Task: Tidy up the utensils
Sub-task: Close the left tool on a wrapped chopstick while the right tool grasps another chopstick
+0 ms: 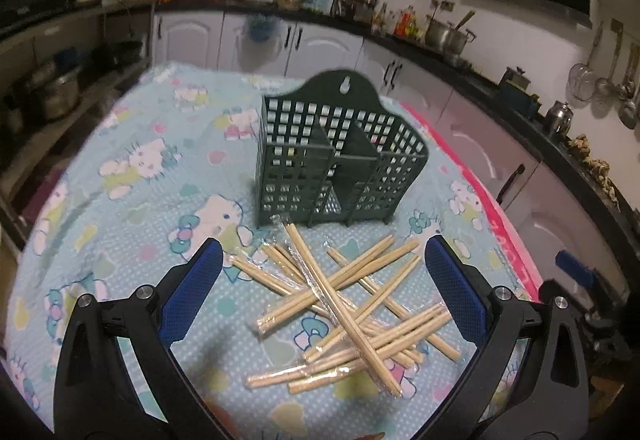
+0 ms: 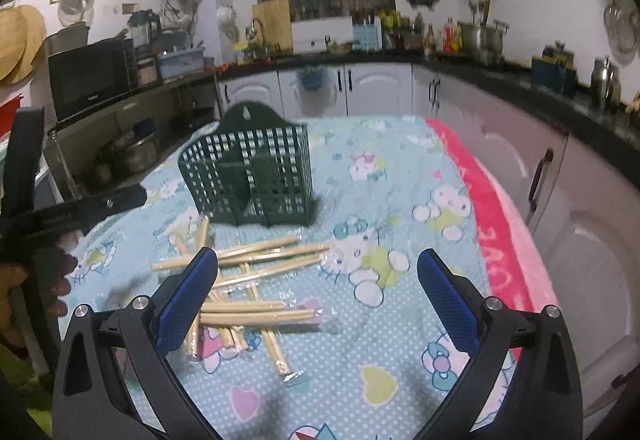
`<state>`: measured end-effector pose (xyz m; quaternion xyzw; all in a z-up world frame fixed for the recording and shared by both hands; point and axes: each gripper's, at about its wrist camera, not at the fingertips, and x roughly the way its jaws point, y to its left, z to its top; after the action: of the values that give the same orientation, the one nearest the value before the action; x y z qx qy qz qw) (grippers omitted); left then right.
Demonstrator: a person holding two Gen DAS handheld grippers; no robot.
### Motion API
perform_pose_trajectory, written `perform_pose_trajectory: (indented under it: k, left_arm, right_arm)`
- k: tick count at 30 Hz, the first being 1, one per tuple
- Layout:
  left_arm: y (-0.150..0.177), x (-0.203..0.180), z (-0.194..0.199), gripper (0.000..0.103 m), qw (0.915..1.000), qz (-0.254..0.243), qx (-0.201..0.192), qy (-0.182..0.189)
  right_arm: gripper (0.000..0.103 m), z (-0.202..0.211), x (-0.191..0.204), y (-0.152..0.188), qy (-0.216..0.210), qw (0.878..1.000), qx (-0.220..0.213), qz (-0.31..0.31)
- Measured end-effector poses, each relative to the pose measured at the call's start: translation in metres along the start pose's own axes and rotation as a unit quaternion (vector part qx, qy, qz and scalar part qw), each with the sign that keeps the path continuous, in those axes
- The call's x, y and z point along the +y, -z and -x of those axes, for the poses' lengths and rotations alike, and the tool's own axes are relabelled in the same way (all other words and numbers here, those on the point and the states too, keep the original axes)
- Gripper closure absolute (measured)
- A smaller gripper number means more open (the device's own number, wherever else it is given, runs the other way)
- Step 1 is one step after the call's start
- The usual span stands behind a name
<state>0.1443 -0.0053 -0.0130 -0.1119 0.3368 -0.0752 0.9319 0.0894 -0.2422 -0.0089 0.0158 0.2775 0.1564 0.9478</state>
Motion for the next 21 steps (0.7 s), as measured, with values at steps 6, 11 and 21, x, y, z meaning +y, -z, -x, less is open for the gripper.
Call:
perform_pose_trajectory:
  k: [6,11,21]
  left_arm:
    - [-0.008,0.016,-0.031,0.010,0.9992,0.019,0.034,0.001]
    - [-0.008,0.026,-0.054,0.015,0.9971,0.040,0.065,0.010]
    - [-0.012,0.044,-0.092,0.028,0.9907,0.078,0.110,0.015]
  right_arm:
    - [0.025,-0.025,-0.008,0.012,-0.021,0.998,0.051,-0.014]
    - [0.042,-0.044,-0.008,0.026,-0.046,0.995,0.089,-0.022]
    - [0.054,-0.065,-0.020,0.031,-0.080,0.986,0.126,-0.071]
